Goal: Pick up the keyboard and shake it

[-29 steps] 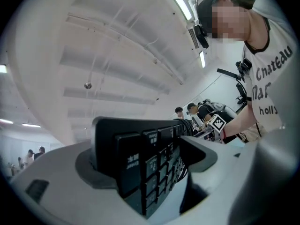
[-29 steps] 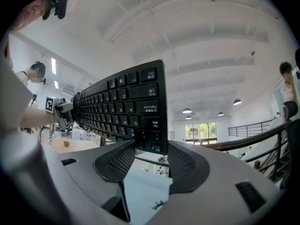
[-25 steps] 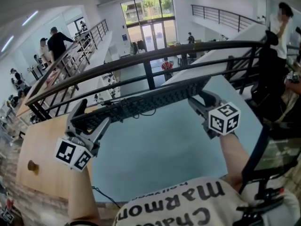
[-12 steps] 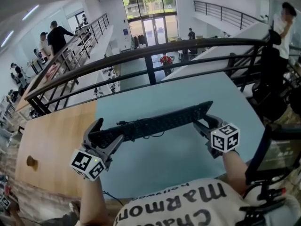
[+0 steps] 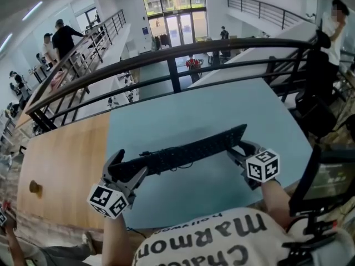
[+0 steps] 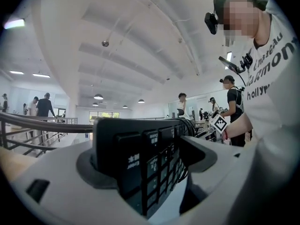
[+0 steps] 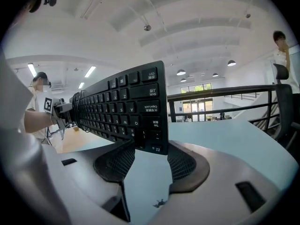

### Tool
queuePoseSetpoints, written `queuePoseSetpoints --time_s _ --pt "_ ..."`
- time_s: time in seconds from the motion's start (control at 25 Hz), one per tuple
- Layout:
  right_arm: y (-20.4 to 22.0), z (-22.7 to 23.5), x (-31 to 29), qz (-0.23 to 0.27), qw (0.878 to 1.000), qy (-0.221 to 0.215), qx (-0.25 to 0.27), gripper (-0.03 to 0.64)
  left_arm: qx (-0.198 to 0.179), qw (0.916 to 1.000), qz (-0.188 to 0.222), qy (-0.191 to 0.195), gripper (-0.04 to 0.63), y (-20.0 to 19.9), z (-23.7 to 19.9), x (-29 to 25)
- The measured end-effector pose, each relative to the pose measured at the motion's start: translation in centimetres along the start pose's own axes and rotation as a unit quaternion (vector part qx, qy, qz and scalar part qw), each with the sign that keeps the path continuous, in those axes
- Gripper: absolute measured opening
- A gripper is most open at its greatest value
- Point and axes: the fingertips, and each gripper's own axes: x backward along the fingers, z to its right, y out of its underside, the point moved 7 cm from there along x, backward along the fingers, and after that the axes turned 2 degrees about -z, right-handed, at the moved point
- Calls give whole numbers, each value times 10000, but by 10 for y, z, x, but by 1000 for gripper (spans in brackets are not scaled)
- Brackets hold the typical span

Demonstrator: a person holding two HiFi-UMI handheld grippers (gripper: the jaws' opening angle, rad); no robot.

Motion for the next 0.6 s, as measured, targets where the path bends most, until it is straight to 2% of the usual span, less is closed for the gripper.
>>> queuePoseSetpoints --time_s 0.2,0.6 --pt "9 -4 -3 -133 9999 -69 18 229 125 9998 -118 -99 402 10 2 8" --pt "23 -10 -12 -286 9993 -211 -88 229 147 9993 -284 -167 402 17 2 15"
